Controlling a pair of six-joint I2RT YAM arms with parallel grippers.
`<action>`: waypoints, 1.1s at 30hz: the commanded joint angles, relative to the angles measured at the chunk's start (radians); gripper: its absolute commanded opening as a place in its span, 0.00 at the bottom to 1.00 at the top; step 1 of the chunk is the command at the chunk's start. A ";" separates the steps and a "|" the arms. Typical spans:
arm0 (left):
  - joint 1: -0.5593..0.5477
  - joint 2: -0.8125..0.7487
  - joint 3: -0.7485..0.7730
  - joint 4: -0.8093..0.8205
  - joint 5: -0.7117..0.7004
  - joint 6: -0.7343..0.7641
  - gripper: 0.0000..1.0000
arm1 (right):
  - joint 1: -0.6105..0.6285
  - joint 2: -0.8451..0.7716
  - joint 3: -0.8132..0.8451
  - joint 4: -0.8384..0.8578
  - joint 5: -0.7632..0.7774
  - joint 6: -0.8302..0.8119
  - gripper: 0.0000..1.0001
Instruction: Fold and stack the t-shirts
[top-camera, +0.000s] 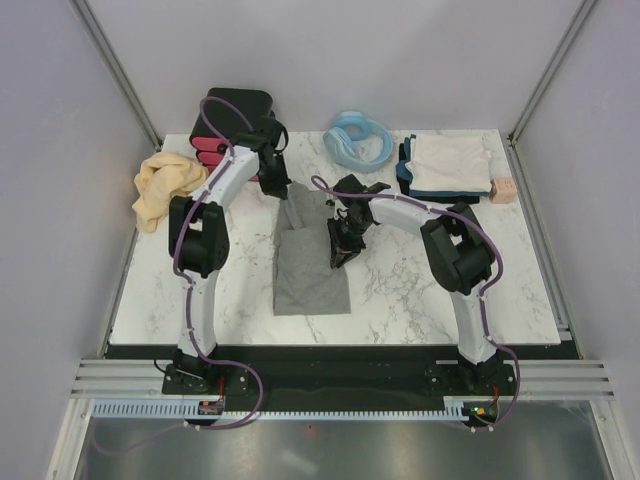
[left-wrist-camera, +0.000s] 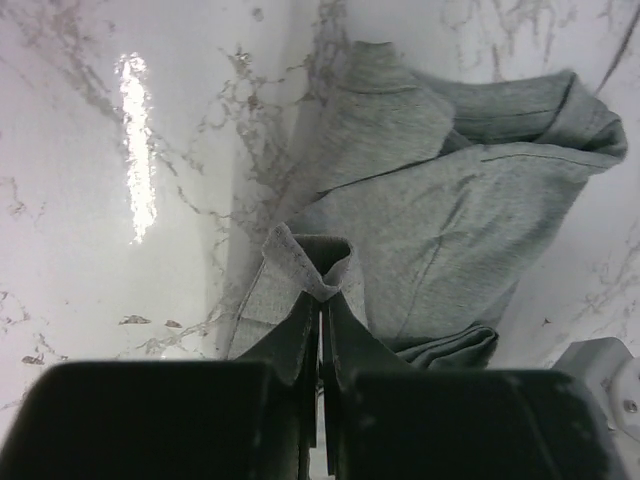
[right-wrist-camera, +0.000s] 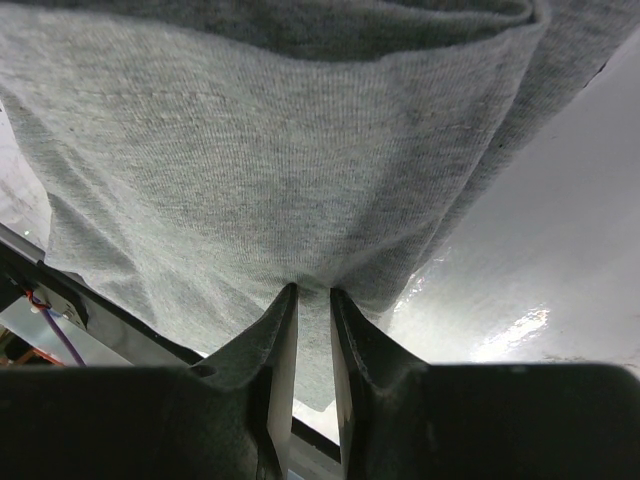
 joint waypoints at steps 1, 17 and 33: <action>-0.024 0.027 0.062 0.027 0.062 0.062 0.02 | -0.004 0.017 0.017 0.013 -0.014 0.006 0.26; -0.066 0.133 0.076 -0.006 0.099 0.106 0.31 | -0.010 0.002 0.000 0.012 -0.004 0.011 0.26; -0.055 -0.002 0.108 0.003 -0.045 0.104 0.45 | -0.014 -0.060 -0.020 0.038 0.048 0.006 0.31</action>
